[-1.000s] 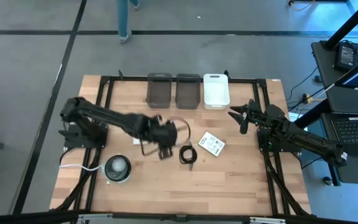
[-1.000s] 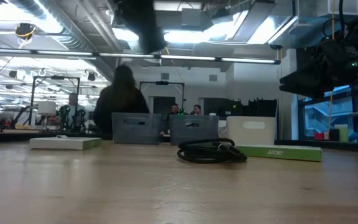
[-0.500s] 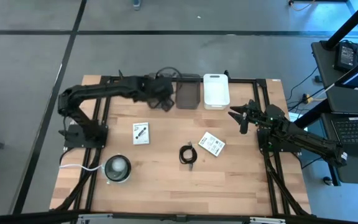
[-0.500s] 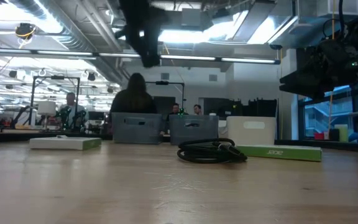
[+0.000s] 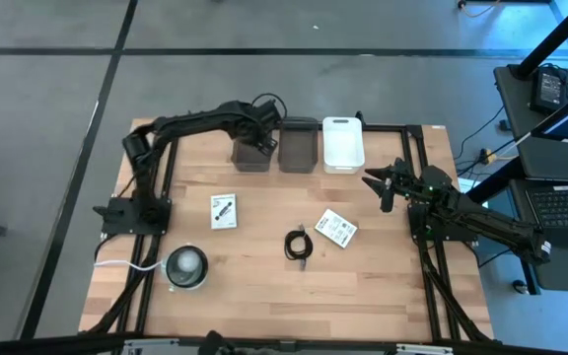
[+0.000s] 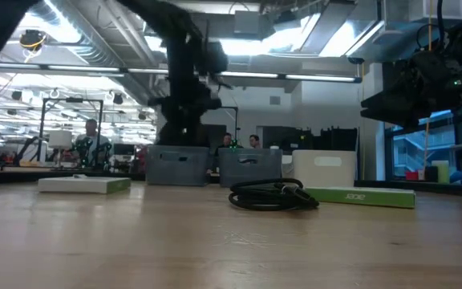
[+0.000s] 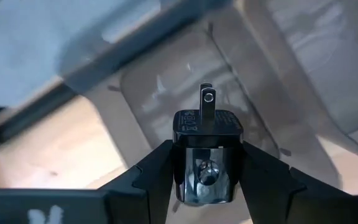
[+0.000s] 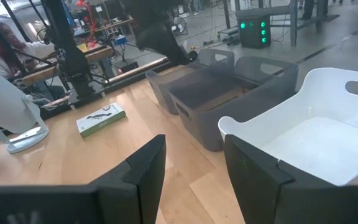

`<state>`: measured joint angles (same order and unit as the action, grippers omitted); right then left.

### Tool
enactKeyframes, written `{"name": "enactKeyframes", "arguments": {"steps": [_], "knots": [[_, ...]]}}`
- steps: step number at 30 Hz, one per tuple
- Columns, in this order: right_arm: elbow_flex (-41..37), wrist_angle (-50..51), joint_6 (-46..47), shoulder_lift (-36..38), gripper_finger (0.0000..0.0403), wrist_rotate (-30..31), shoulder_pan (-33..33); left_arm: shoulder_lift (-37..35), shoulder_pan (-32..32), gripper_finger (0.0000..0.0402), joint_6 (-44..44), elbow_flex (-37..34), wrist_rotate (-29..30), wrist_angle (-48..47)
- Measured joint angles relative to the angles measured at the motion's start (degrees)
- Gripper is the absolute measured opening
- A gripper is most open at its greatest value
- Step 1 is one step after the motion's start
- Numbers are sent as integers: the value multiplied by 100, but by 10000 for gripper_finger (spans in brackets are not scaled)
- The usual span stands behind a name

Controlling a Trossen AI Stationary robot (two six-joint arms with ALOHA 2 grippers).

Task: Pick and place items into bin
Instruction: Put the black charger adapter into the left gray bin

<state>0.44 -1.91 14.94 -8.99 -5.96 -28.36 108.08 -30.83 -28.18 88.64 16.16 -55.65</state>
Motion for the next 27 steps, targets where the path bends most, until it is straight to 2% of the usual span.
{"name": "enactKeyframes", "arguments": {"steps": [7, 14, 27], "knots": [[1, 0, 93, 0, 170, 0, 0, 687, -175, 157, -16, 2, -479, 213], [-1, 0, 140, 0, 170, 0, -2, 1050, -242, 157, -17, 2, -852, 213], [-1, 0, 136, 0, 170, 0, 0, 1096, -238, 165, -4, 2, -837, 211]]}}
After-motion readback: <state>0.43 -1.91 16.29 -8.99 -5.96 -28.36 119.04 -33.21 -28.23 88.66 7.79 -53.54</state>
